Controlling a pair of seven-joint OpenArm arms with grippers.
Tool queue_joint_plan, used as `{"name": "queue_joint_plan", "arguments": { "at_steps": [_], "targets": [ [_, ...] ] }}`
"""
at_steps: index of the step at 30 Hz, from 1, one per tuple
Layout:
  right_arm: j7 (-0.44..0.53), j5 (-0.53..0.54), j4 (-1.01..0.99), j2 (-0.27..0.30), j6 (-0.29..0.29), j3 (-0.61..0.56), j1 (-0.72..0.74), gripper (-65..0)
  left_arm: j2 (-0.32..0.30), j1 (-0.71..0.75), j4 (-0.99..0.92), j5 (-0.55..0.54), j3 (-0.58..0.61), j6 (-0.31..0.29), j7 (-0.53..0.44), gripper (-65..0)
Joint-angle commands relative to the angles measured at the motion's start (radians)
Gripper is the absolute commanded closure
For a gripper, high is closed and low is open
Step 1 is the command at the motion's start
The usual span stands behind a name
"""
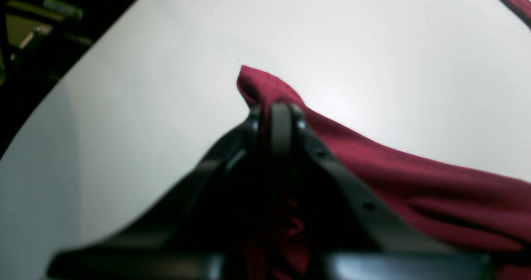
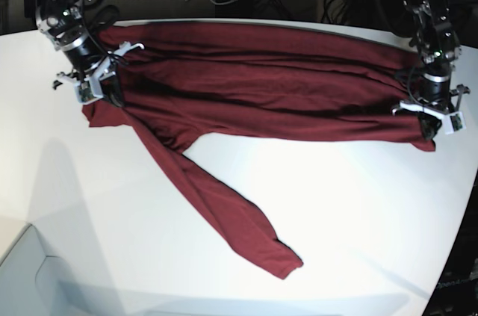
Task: Layout the t-shirt on the table in an organized manner, then fold the t-shirt properly
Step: 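Fold both side edges inward toward the shirt's middle with both grippers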
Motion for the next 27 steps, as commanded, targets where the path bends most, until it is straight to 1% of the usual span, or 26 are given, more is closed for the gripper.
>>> {"name": "queue_joint_plan", "arguments": {
  "at_steps": [1, 3, 6, 11, 13, 15, 20, 27],
  "targets": [
    [0.029, 0.018, 0.017, 0.007, -0.001, 0.011, 0.002, 0.0, -0.018, -0.005, 0.025, -0.019, -0.007, 0.001, -0.033, -0.1],
    [0.029, 0.018, 0.019, 0.008, -0.001, 0.025, -0.013, 0.0, -0.023, 0.016, 0.034, -0.051, -0.013, 0.001, -0.033, -0.1],
    [0.029, 0.018, 0.02, 0.008, -0.001, 0.031, -0.019, 0.0, -0.047, 0.031, 0.041, -0.08, -0.027, 0.001, -0.033, -0.1],
    [0.03, 0.018, 0.037, 0.008, -0.001, 0.023, -0.07, 0.0, -0.049, 0.033, 0.027, -0.079, -0.033, 0.001, -0.033, -0.1],
    [0.03, 0.018, 0.054, -0.01, -0.001, -0.004, -0.096, 0.0, -0.049, 0.031, 0.018, -0.079, -0.033, 0.001, -0.033, -0.1],
    [0.03, 0.018, 0.071, -0.016, -0.001, -0.023, -0.111, 0.0, -0.05, 0.03, 0.014, -0.079, -0.033, 0.001, -0.033, -0.1],
    [0.03, 0.016, 0.082, -0.039, -0.001, -0.043, -0.133, 0.0, -0.05, 0.028, -0.024, -0.079, -0.027, 0.001, -0.033, -0.1],
    [0.029, 0.013, 0.073, -0.036, -0.001, -0.041, -0.141, 0.0, -0.05, 0.027, -0.087, -0.079, -0.031, 0.001, -0.033, -0.1]
  ]
}}
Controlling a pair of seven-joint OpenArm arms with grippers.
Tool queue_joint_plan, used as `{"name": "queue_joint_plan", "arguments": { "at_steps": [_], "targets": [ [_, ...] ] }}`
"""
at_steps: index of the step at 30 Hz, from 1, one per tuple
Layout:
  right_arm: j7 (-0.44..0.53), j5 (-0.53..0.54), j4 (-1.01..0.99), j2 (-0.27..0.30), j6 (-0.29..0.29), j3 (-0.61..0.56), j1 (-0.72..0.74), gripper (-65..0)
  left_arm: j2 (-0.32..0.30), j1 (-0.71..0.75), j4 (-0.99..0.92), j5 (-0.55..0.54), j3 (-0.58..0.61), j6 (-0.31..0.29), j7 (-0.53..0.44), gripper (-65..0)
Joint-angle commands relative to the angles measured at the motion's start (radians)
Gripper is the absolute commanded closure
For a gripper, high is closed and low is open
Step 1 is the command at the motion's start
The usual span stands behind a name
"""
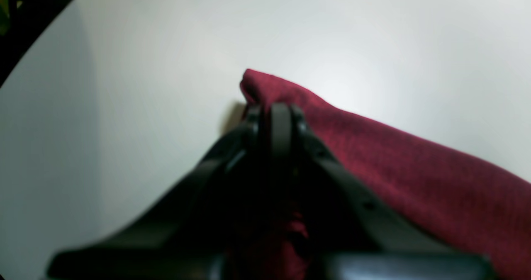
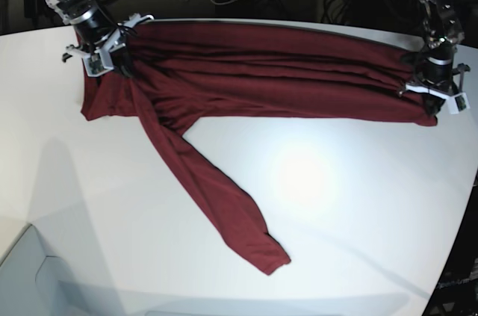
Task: Layout the t-shirt on the table in an organized manner, then fold the t-shirt properly
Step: 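Fold both side edges inward toward the shirt's middle with both grippers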
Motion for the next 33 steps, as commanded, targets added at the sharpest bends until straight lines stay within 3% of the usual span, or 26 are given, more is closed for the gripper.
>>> {"name": "queue_joint_plan", "arguments": {
  "at_steps": [1, 14, 21, 25, 29, 33],
  "targets": [
    [0.027, 0.013, 0.005, 0.008, 0.0, 0.002, -0.002, 0.0, -0.019, -0.008, 0.009, -0.003, -0.006, 0.002, -0.03, -0.1],
    [0.02, 0.013, -0.084, 0.03, 0.0, 0.004, 0.01, -0.2, -0.013, -0.008, -0.024, -0.002, 0.0, 0.002, -0.027, -0.1],
    [0.025, 0.012, -0.071, 0.031, 0.0, 0.004, 0.01, -20.3, -0.017, -0.008, -0.087, -0.002, 0.026, 0.002, -0.025, -0.5],
    [0.027, 0.016, -0.024, 0.024, 0.0, 0.052, 0.01, -26.1, -0.042, -0.005, -0.093, -0.003, 0.079, 0.002, -0.025, -11.3],
    [0.02, 0.018, 0.044, 0.024, 0.0, 0.067, 0.01, -26.5, -0.037, -0.004, -0.09, -0.003, 0.081, 0.003, -0.025, -27.5],
    [0.019, 0.018, 0.061, 0.021, 0.0, 0.081, 0.03, -26.7, -0.037, -0.002, -0.085, -0.007, 0.081, 0.003, -0.025, -37.2]
  ]
}}
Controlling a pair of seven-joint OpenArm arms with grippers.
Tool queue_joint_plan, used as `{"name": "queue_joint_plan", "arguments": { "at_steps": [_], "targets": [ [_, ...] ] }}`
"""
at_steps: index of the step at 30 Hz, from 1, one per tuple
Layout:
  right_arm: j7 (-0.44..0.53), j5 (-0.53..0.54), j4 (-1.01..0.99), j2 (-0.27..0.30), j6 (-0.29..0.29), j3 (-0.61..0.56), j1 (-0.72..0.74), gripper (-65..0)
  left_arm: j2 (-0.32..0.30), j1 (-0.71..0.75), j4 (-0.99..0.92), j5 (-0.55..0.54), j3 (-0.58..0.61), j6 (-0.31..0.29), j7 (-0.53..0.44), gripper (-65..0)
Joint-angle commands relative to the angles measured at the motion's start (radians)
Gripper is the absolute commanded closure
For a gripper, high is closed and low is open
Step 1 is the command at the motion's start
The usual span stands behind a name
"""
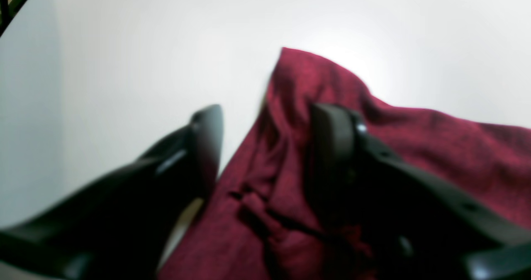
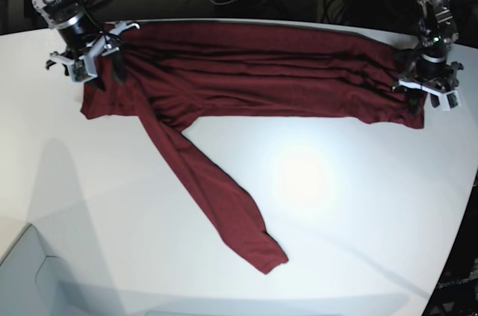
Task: Layout the t-shirt on the table in an organized manner, then fold the t-shirt properly
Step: 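Fold both side edges inward toward the shirt's middle with both grippers, then move the right gripper to the loose sleeve and grasp its cuff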
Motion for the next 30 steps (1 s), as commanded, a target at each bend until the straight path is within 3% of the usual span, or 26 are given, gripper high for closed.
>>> {"name": "queue_joint_plan", "arguments": {
  "at_steps": [1, 5, 8, 14, 17, 30],
  "targets": [
    [0.026, 0.017, 0.017, 0.0, -0.001, 0.002, 0.024, -26.7, -0.01, 0.004, 0.009, 0.003, 0.0, -0.001, 0.023, -38.7],
    [0.024, 0.011, 0.011, -0.029, -0.001, 0.0, 0.099, -27.3, -0.015, 0.005, 0.01, 0.003, 0.0, -0.001, 0.023, -41.8],
    [-0.002, 0.011, 0.009, -0.053, -0.001, -0.012, 0.171, -31.2, -0.018, 0.005, 0.01, 0.005, 0.0, -0.001, 0.023, -41.9],
    [-0.283, 0.01, -0.034, -0.067, -0.001, -0.067, 0.403, -41.8, -0.039, 0.007, 0.01, 0.006, 0.0, -0.001, 0.023, -41.9],
    [-0.379, 0.01, -0.104, -0.066, -0.001, -0.096, 0.506, -43.4, -0.039, 0.007, 0.01, 0.008, -0.023, -0.001, 0.023, -41.9],
    [-0.389, 0.01, -0.32, -0.07, -0.001, -0.253, 0.644, -43.3, -0.033, -0.001, 0.01, 0.008, -0.112, -0.001, 0.023, -41.9]
  ]
}}
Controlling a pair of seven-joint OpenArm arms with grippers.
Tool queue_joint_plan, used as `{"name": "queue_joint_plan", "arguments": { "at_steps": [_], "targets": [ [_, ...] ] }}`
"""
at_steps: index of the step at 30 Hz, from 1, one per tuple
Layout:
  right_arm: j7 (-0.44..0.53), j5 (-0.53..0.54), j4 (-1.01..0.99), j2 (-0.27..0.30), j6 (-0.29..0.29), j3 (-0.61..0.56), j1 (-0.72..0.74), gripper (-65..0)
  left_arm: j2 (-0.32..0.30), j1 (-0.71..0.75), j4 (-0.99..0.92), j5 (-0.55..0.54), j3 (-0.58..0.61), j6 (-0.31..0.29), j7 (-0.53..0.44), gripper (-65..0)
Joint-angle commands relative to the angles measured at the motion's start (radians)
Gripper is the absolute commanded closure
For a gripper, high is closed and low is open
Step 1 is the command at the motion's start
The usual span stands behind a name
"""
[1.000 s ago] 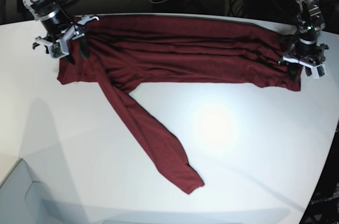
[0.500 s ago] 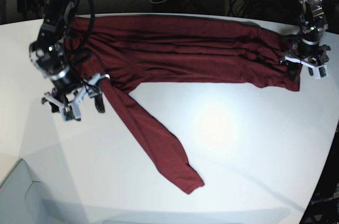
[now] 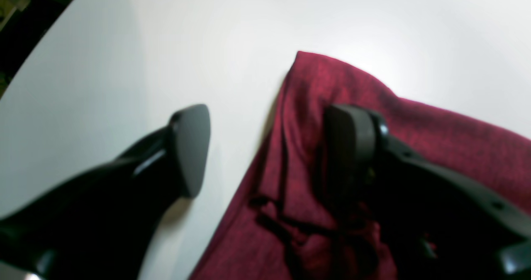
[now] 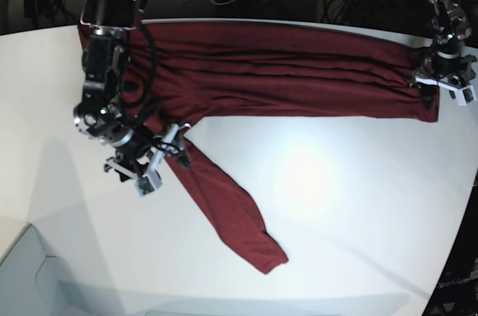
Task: Layout the t-shirt on the table in an organized manner, then fold the t-shirt properly
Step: 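Move the right gripper to the loose sleeve and grasp its cuff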
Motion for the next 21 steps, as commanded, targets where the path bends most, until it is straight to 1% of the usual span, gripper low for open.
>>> {"name": "queue_joint_plan", "arguments": {
  "at_steps": [1, 3, 5, 7, 8, 14, 17, 19, 21],
  "targets": [
    [0.023, 0.017, 0.001, 0.0, 0.0, -0.008, 0.036, -43.3, -0.015, -0.008, 0.012, -0.001, -0.008, 0.003, -0.02, -41.9],
    [0.035, 0.02, -0.042, 0.0, 0.0, -0.035, 0.066, -43.4, -0.015, -0.01, 0.012, -0.001, -0.007, 0.003, -0.02, -41.9],
    [0.083, 0.02, -0.098, 0.0, 0.0, -0.061, 0.095, -43.5, -0.015, -0.01, 0.012, -0.001, -0.005, 0.003, -0.02, -41.9],
    [0.15, 0.02, -0.163, 0.002, 0.0, -0.077, 0.125, -43.4, -0.015, -0.01, 0.023, -0.001, -0.007, 0.003, -0.02, -41.9],
    [0.175, 0.018, -0.19, 0.002, -0.009, -0.086, 0.138, -43.4, -0.015, -0.01, 0.032, -0.001, -0.007, 0.003, -0.02, -41.9],
    [0.311, 0.018, -0.401, 0.003, -0.141, -0.124, 0.23, -43.2, -0.013, -0.008, 0.058, -0.002, -0.008, 0.003, -0.02, -41.9],
    [0.397, 0.018, -0.506, 0.006, -0.234, -0.127, 0.268, -43.2, -0.013, -0.008, 0.063, -0.002, -0.008, 0.003, -0.02, -41.9],
    [0.454, 0.018, -0.574, 0.008, -0.274, -0.127, 0.293, -43.2, -0.013, -0.008, 0.063, -0.001, -0.008, 0.003, -0.02, -41.9],
    [0.488, 0.018, -0.617, 0.022, -0.299, -0.127, 0.303, -43.2, -0.013, -0.008, 0.063, -0.001, -0.008, 0.003, -0.02, -41.9]
  ]
}}
